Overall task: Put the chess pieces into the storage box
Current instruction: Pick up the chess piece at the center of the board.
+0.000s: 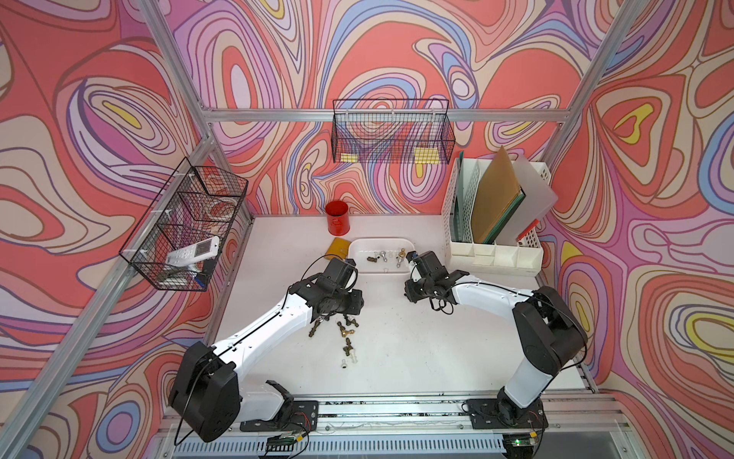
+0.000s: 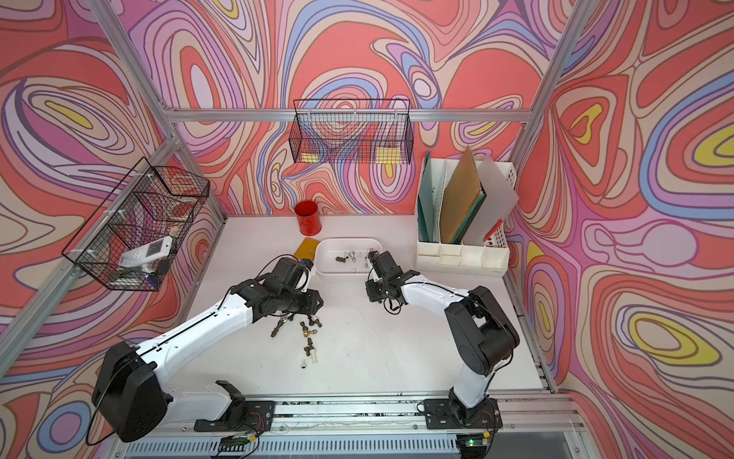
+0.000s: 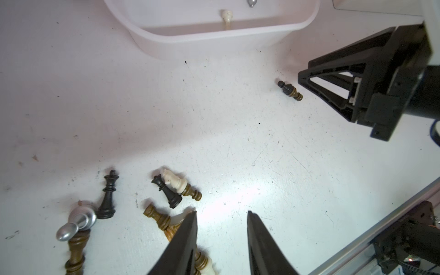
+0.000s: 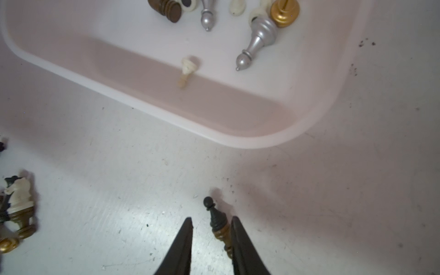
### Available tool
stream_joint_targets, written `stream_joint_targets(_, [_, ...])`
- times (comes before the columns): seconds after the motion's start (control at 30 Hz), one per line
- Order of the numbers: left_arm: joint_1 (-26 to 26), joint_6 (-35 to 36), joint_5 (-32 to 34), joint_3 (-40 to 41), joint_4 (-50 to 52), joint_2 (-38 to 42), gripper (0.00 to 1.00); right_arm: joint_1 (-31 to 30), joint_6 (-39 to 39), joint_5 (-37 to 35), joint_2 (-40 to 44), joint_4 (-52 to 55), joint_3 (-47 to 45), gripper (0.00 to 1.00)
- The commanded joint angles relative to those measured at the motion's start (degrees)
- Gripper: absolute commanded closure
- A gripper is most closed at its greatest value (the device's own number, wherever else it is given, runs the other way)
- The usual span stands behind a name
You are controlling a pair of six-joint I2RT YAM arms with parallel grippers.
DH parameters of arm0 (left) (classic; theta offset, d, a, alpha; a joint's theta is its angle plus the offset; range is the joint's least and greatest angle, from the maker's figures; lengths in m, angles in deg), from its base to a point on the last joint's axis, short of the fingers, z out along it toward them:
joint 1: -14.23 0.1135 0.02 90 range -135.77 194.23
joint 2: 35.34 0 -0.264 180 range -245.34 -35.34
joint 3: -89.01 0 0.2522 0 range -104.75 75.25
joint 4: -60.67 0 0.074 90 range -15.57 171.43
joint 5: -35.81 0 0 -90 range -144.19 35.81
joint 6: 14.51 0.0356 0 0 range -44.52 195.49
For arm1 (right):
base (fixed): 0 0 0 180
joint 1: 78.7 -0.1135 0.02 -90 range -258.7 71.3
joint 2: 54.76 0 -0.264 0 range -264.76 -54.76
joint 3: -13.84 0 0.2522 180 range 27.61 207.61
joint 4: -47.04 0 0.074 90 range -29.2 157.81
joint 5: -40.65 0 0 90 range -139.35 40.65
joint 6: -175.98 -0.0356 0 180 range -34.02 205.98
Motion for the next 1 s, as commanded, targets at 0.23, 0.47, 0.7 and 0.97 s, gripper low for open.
stream_joint_targets(0.23, [0.39,-3.81,-4.49,-1.22,-5.57,-3.35,0.6,0.04,1.45,-2.38,-4.11,0.69,-0.62,0.71])
stream_joint_targets(0.47, [0.3,-4.86,-5.85,-2.87,-7.45,-6.4,0.6,0.03,-0.3,-1.39,-5.77,0.08,-1.59,0.71])
stream_joint_targets(0.7, [-0.13,-7.01,-5.54,-3.96,-10.03,-8.79,0.59,0.04,-1.7,0.91,-5.57,-0.47,-3.39,0.77])
stream_joint_targets(0.97, [-2.82,-11.54,-5.74,-5.49,-15.28,-14.06,0.59,-0.02,-4.58,5.47,-2.47,-7.69,-9.38,0.86])
